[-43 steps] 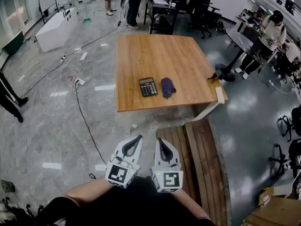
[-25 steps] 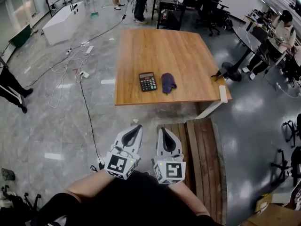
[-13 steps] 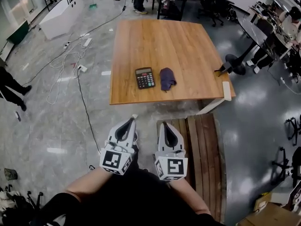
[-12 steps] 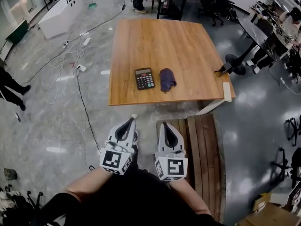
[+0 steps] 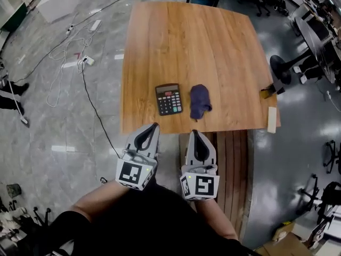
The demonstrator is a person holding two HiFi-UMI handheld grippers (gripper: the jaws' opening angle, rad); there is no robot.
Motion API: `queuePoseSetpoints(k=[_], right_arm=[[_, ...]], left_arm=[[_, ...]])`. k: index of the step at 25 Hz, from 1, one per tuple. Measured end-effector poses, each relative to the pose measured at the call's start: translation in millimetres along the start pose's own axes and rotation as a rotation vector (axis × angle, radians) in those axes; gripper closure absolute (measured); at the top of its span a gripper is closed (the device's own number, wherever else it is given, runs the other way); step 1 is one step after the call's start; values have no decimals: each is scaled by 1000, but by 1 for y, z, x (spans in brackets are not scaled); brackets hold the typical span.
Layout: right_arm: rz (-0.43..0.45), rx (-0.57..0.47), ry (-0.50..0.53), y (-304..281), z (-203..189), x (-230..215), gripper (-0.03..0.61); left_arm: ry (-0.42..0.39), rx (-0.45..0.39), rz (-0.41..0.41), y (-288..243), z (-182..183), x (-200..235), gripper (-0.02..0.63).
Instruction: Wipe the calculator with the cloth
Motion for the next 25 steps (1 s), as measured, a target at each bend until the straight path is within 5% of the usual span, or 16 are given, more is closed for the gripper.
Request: queuePoseSetpoints(k=[7,15,25], right_arm=[[6,98,-56,-122,-3,-17,563],[46,204,-75,-186,-42,-42,563],[175,413,50,-248,-140,-64,563]], left_arm=[[24,84,-35,-97,-8,66,607],[99,193,-79,-152,-40,93,606],[155,390,25,-194,-131,115,606]])
Point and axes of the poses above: the fingertips, and each gripper's own axes: y backward along the fingers, x to its left, z out of its top, the point moved 10 cm from there along y, backward along the fingers, and after that the axes turned 4 degrees about x, right-handed, at the moved point
